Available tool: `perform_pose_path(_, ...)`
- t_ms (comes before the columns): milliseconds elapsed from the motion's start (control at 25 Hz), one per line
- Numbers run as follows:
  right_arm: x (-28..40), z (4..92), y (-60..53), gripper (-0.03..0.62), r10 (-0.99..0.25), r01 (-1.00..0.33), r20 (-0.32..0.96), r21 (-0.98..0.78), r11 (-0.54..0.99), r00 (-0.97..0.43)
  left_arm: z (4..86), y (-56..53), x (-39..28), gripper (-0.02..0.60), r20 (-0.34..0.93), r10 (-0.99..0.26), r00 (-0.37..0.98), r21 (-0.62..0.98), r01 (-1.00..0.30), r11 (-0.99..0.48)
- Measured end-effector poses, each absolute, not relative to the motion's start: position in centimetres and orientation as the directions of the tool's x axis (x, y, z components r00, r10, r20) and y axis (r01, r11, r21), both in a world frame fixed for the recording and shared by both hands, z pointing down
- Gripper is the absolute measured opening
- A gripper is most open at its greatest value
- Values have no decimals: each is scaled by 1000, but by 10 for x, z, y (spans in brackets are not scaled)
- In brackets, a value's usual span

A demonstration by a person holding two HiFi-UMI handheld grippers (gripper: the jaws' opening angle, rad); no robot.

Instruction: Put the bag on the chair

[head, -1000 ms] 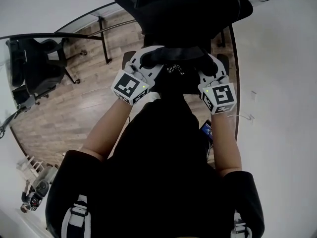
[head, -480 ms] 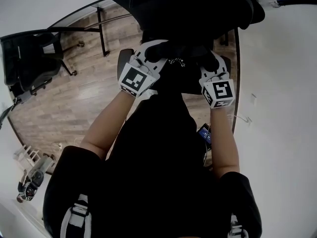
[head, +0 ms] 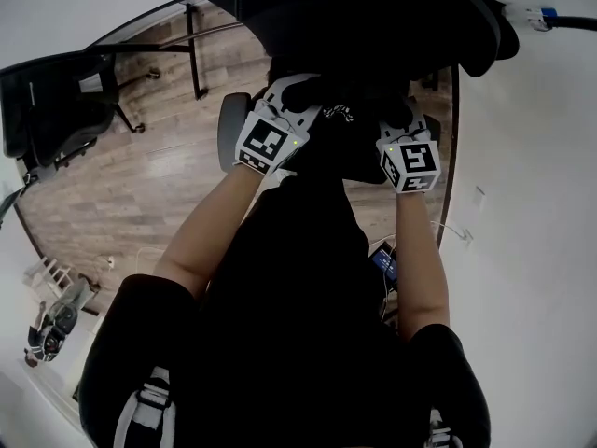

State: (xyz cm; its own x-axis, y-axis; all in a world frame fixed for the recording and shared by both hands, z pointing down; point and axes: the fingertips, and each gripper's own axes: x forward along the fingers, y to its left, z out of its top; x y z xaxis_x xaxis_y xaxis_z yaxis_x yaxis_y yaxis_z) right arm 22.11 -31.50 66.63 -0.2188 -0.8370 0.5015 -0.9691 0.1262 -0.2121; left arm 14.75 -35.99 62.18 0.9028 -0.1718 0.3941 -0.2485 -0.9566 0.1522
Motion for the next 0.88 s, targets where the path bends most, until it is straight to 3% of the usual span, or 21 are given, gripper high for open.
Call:
perform_pose_path(480, 232, 720, -331, 74, -781, -958, 573, -263, 113, -249, 679, -378, 161, 40, 461, -173, 870, 176, -281, -943)
perform_pose_path(880, 246, 736, -352, 72, -794, -958, 560, -272, 91, -235, 696, -400, 175, 40, 434, -220, 874, 173, -321, -931)
